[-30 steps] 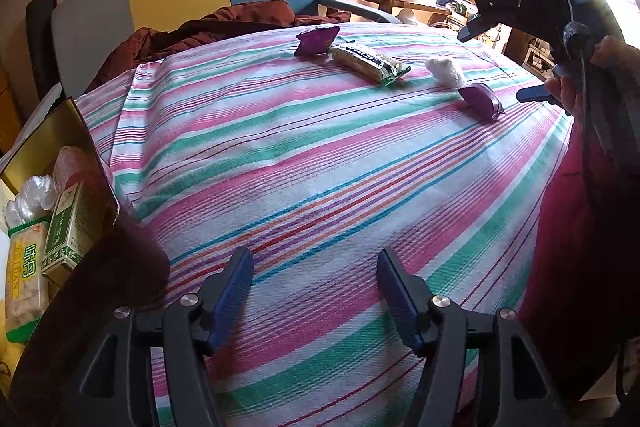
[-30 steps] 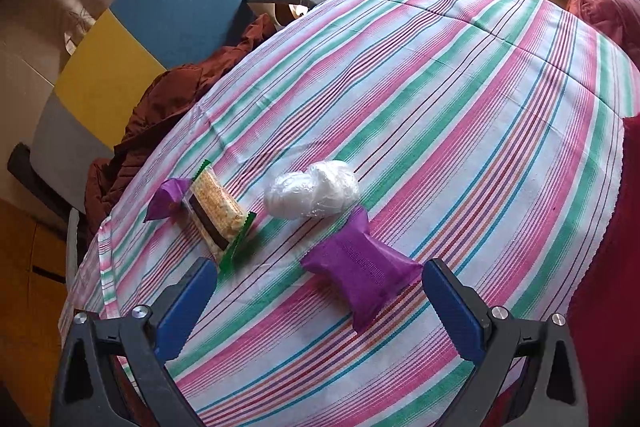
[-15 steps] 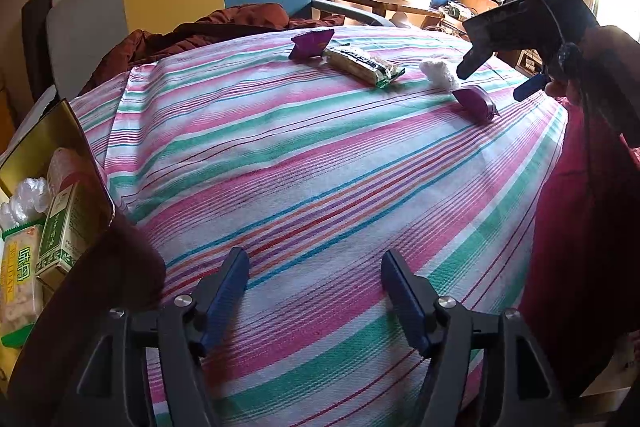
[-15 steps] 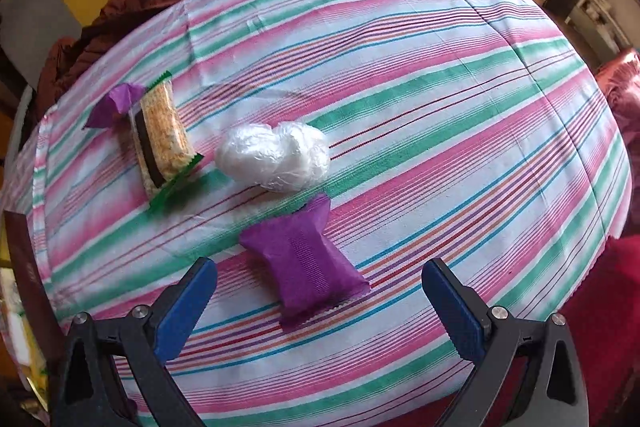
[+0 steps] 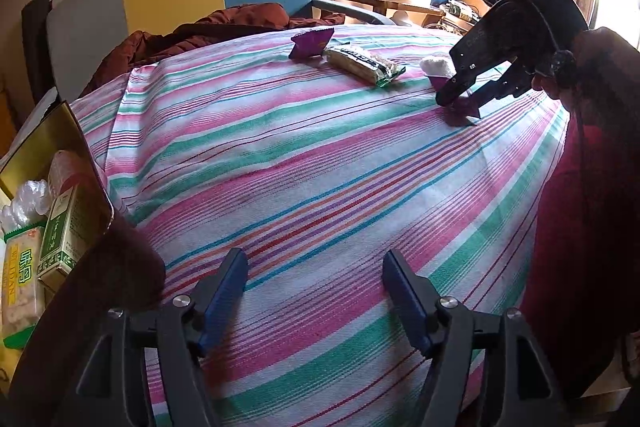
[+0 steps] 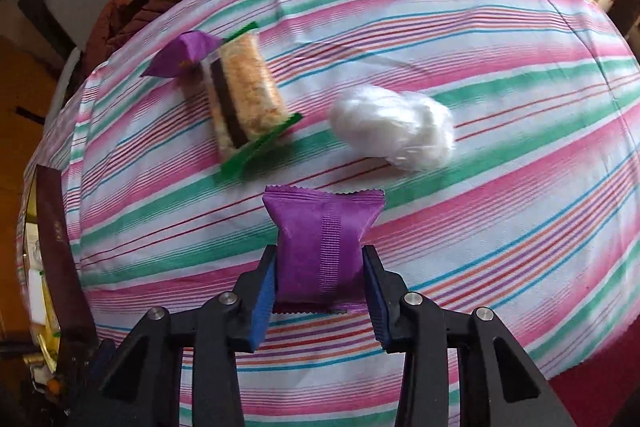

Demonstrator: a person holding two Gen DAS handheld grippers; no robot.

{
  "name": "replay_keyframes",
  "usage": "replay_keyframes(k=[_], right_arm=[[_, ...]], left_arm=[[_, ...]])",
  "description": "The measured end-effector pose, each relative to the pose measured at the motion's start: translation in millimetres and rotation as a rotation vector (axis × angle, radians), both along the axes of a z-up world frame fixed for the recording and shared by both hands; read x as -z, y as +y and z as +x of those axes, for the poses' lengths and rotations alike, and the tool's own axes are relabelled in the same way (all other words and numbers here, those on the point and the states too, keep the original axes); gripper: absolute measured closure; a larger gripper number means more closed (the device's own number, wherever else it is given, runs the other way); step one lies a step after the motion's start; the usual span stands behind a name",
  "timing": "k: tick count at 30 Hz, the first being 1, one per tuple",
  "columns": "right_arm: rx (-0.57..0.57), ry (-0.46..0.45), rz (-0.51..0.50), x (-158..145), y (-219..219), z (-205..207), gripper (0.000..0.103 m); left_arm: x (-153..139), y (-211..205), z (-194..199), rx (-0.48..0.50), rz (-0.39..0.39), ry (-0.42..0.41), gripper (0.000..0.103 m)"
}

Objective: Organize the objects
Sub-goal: 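Grasp the purple pouch with the right tool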

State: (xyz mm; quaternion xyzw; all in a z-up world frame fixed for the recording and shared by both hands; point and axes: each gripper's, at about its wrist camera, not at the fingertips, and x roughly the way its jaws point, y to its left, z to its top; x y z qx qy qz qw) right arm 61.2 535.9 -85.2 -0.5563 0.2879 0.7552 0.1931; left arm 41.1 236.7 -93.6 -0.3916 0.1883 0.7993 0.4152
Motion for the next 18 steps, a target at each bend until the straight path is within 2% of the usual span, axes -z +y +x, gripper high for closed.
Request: replay_keyframes(k=[3, 5, 11, 15, 18], right_arm=[[-0.049, 0.018, 0.031, -1, -13, -4, 0.062], [-0.048, 0.028, 0.026, -1, -13, 0, 0.062], [0.048, 0.075, 0.034, -13, 9, 14, 0.062], [0.049, 0.072, 0.039, -17, 5, 13, 0.062], [0.046, 0.074, 0.036, -17, 2, 6, 0.062]], left_arm=[[-3, 3, -4, -0.005, -0.029, -0.030, 0.034], [-8, 4, -11, -0.014, -0.025, -0.058, 0.050], [-29, 20, -29, -0.039, 0.013, -0.072, 0.051], [-36, 46, -50, -0.046, 0.022, -0.119, 0.051], [-46, 69, -69, -0.055, 0.033, -0.124, 0.051]])
